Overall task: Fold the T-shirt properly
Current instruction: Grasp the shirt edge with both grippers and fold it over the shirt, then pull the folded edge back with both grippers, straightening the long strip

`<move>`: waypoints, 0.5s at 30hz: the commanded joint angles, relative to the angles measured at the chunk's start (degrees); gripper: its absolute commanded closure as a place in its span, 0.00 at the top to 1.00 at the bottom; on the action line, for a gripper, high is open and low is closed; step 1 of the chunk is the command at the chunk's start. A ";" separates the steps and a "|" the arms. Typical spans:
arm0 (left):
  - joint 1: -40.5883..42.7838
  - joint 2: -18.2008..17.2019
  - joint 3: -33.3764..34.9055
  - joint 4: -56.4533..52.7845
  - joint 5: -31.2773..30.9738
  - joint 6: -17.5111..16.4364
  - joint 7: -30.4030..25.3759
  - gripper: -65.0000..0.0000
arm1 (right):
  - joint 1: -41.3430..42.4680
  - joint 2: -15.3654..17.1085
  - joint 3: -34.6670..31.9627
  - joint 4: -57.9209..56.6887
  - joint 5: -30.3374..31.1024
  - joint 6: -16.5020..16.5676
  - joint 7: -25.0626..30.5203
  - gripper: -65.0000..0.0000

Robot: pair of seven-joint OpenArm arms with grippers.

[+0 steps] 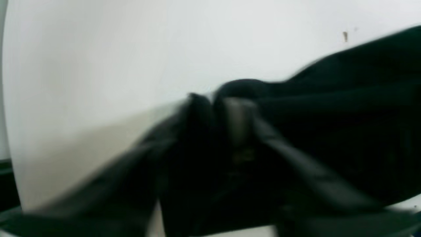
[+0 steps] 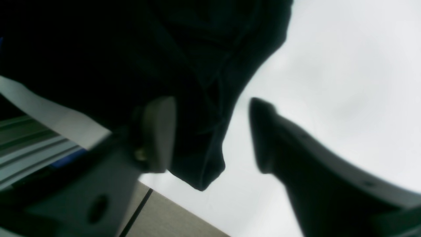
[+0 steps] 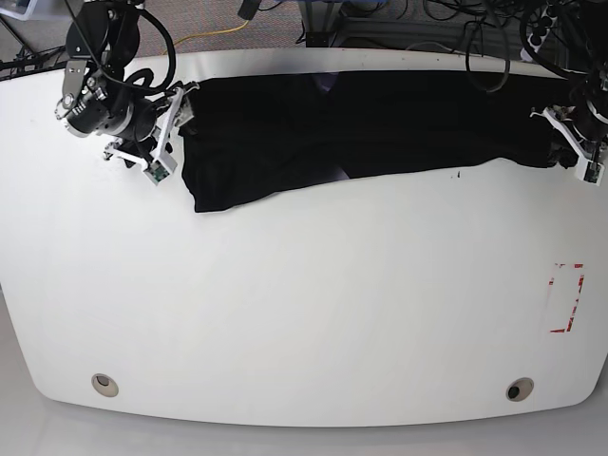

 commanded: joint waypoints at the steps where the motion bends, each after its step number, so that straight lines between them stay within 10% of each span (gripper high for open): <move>1: 0.23 -1.02 -0.51 1.10 -0.51 0.12 -1.14 0.45 | 0.61 0.77 0.49 1.15 0.63 0.08 0.72 0.69; 15: 0.23 -2.86 -8.51 0.75 -19.23 0.12 6.07 0.52 | 2.46 -2.83 0.23 1.32 0.81 0.08 0.90 0.68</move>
